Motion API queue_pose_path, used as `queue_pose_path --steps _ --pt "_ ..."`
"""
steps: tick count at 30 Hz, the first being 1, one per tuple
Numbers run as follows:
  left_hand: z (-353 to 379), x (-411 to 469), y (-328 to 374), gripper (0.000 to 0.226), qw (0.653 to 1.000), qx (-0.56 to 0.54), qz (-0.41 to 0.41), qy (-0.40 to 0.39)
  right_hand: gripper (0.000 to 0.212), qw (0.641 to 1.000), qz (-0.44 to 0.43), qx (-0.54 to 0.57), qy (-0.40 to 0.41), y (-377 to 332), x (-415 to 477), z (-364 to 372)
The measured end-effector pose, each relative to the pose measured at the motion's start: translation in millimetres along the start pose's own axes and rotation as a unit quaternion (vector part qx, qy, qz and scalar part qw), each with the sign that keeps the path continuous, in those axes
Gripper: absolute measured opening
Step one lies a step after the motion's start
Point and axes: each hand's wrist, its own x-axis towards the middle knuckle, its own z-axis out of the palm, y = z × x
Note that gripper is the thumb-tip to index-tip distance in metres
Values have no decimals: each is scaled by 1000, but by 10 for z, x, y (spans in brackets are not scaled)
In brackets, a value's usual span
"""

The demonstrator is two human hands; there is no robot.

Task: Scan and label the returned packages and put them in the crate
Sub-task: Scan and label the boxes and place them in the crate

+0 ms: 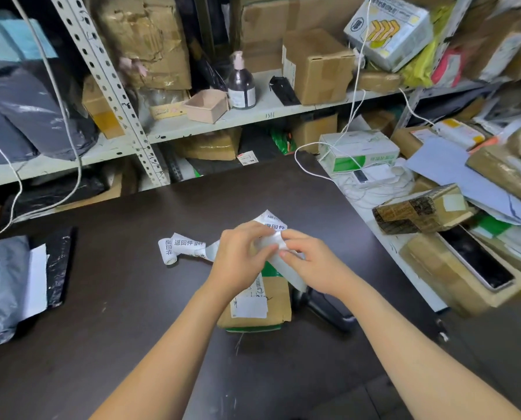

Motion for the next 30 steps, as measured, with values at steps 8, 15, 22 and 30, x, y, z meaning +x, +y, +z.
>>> queue_pose_path --steps 8,15,22,30 --pt "6 -57 120 5 981 -160 -109 4 30 998 -33 -52 13 -70 -124 -88" --pt "-6 -90 165 8 960 -229 -162 26 28 997 -39 -69 -7 -61 -133 -147" --pt "61 -99 257 12 942 -220 -197 159 40 996 47 -73 9 130 -107 -294" --pt "-61 -135 341 15 948 -57 -126 285 42 925 281 -123 226 253 -90 -429"
